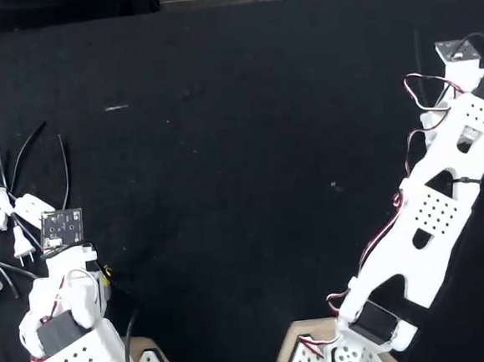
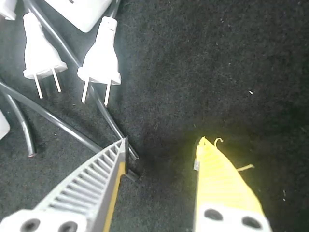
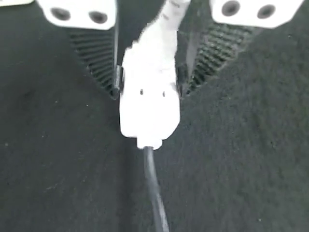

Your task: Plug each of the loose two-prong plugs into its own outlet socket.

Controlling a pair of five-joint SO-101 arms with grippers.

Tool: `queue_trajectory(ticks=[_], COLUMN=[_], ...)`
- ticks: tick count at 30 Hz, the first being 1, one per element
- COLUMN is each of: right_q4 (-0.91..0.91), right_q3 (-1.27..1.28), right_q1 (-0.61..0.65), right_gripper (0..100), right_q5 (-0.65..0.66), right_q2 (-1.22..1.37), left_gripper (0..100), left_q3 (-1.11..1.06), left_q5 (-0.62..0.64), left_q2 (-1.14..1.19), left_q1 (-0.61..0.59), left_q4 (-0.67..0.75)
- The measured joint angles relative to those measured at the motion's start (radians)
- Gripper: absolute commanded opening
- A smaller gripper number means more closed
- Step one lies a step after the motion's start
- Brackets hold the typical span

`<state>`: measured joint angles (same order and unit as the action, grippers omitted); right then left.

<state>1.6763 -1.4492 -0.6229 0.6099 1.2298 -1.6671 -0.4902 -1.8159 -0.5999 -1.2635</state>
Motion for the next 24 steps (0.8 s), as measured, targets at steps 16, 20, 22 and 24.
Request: queue_trajectory(ticks=[16,20,22,24], right_q4=[-0.011,-0.011,-0.006,0.04], right_q3=[-0.169,-0.169,-0.169,-0.169], right_q1=[0.014,0.015,0.017,0.035], right_gripper=[16.8,16.7,16.6,16.6], right_q5=[0.0,0.0,0.0,0.0], right_q2=[0.0,0.0,0.0,0.0], left_gripper=[23,23,23,23], left_q3=[0.0,0.0,0.0,0.0], left_q5=[0.0,0.0,0.0,0.0], left_q2=[0.0,0.0,0.0,0.0], left_q1=[0.0,0.0,0.0,0.0], left_q4=[0.0,0.0,0.0,0.0])
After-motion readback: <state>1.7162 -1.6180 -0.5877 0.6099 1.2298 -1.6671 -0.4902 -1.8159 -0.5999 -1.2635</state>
